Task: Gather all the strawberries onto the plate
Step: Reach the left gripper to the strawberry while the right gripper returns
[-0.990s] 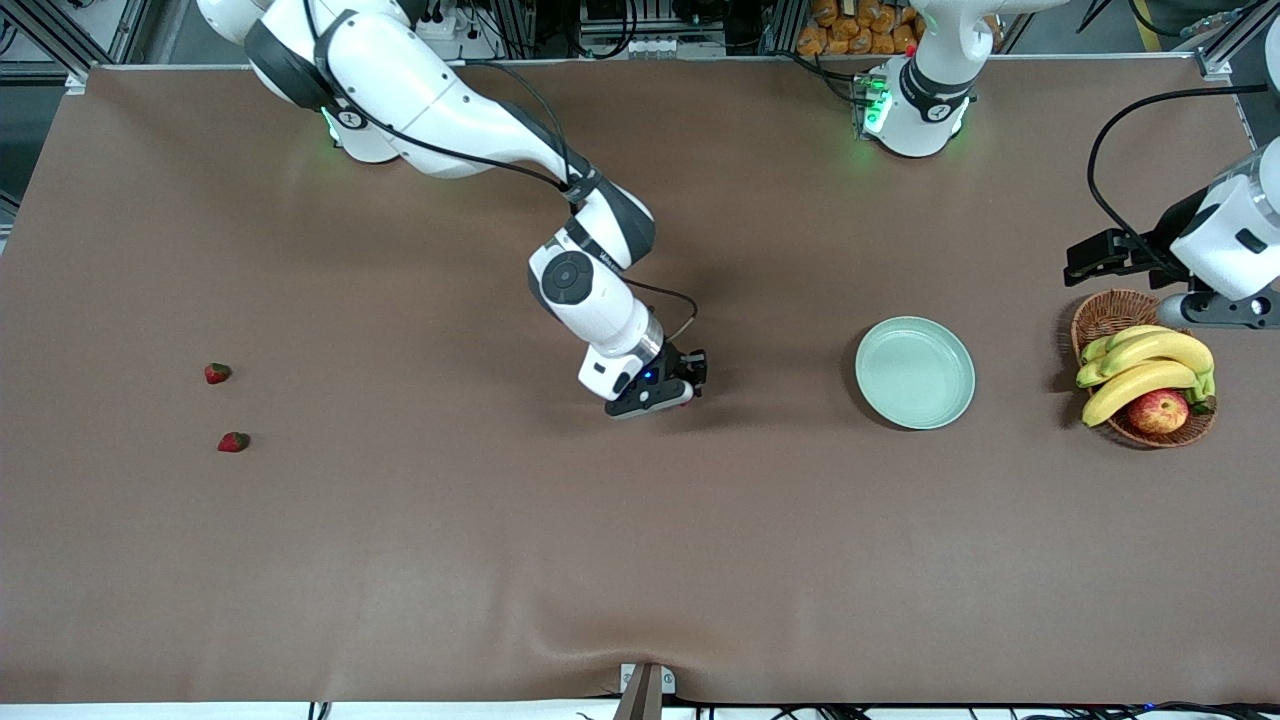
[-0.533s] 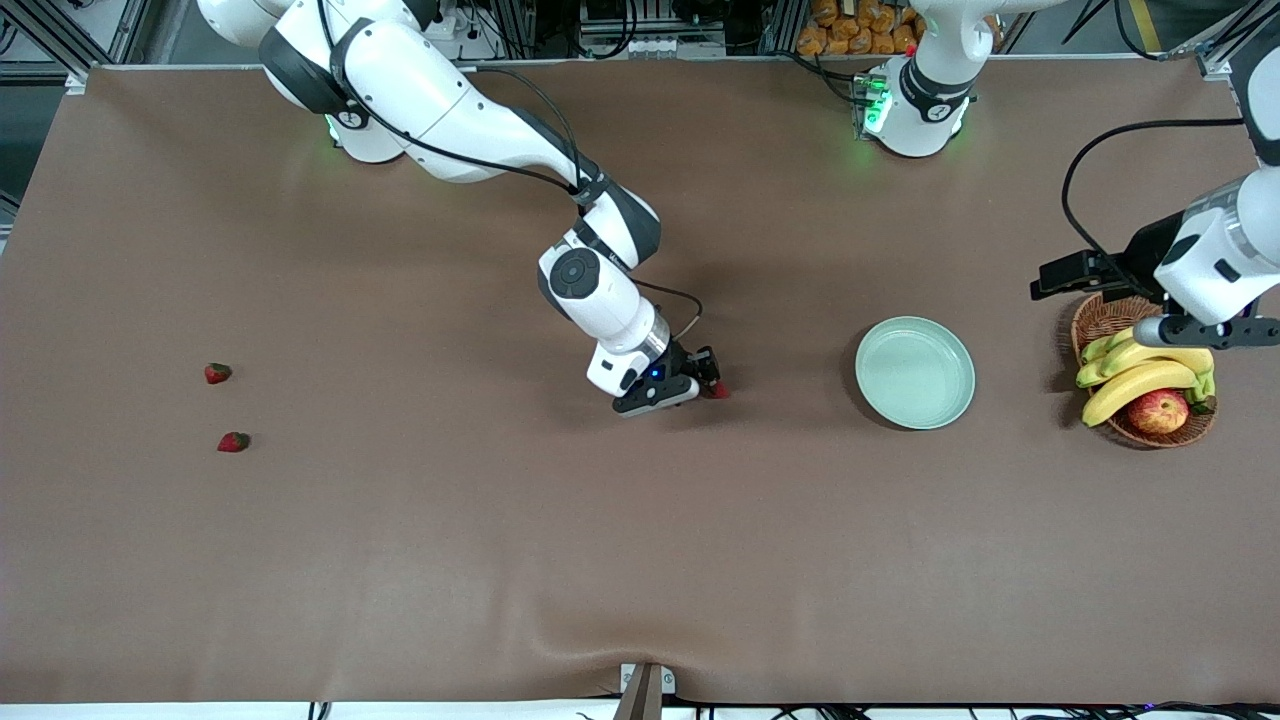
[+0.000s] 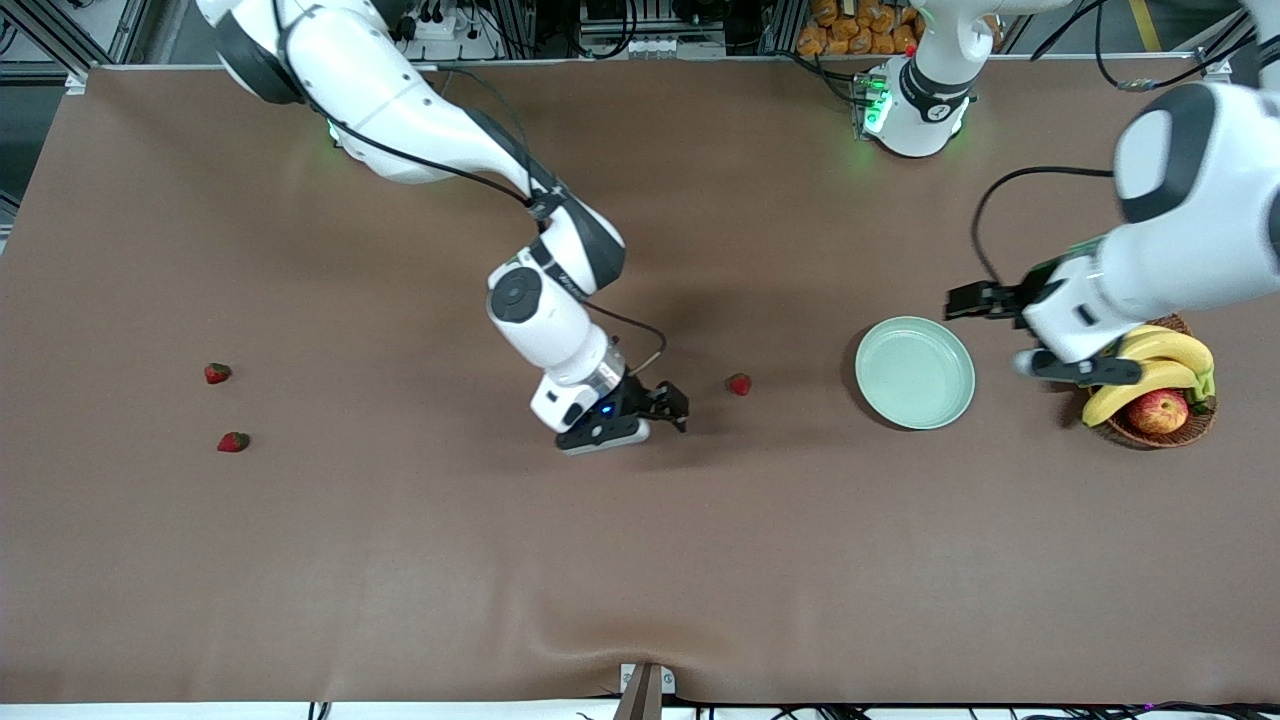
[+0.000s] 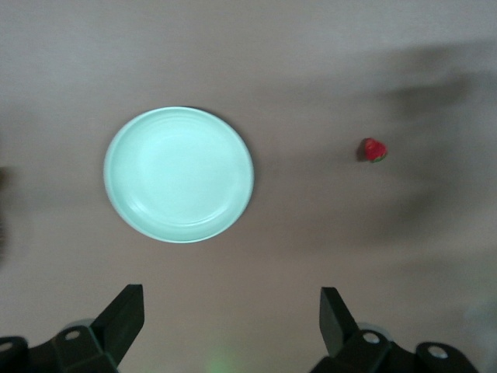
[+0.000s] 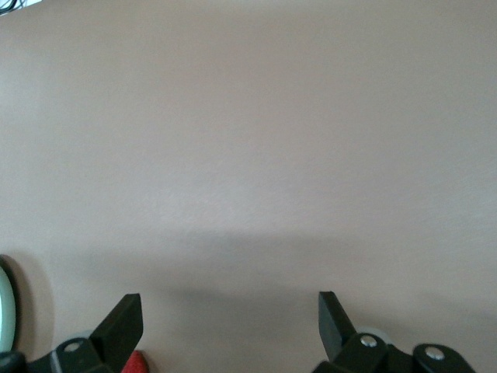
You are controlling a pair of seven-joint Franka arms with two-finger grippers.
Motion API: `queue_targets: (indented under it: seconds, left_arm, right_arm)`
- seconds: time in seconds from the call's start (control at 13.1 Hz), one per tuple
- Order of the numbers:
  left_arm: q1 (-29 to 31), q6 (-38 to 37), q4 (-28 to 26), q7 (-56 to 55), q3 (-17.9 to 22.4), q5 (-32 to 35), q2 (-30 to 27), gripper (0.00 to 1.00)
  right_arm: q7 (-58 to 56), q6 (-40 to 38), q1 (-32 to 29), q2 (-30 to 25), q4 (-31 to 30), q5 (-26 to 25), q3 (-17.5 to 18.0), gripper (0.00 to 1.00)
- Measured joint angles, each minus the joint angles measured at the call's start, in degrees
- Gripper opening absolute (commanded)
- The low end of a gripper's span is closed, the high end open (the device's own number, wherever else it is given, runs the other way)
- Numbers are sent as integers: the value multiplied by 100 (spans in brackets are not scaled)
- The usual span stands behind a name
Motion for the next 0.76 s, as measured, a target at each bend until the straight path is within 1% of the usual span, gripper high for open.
queue_targets:
  seconds: [0.23, 0.46, 0.61, 0.76]
  left_arm:
    - [-708, 505, -3, -862, -18, 92, 325, 100]
    - [-1134, 1121, -3, -1419, -22, 336, 703, 100]
    - [-1300, 1540, -2, -1810, -21, 341, 949, 100]
    - [-1525, 1866, 24, -2245, -21, 359, 1181, 100]
  right_arm:
    - [-508, -1015, -497, -431, -25, 0, -18, 100]
    - [-977, -1928, -1056, -930, -267, -2, -28, 100]
    - [-1425, -2267, -1478, -1330, -604, -4, -34, 100]
    - [-1839, -2356, -1901, -1709, -1024, -16, -40, 100]
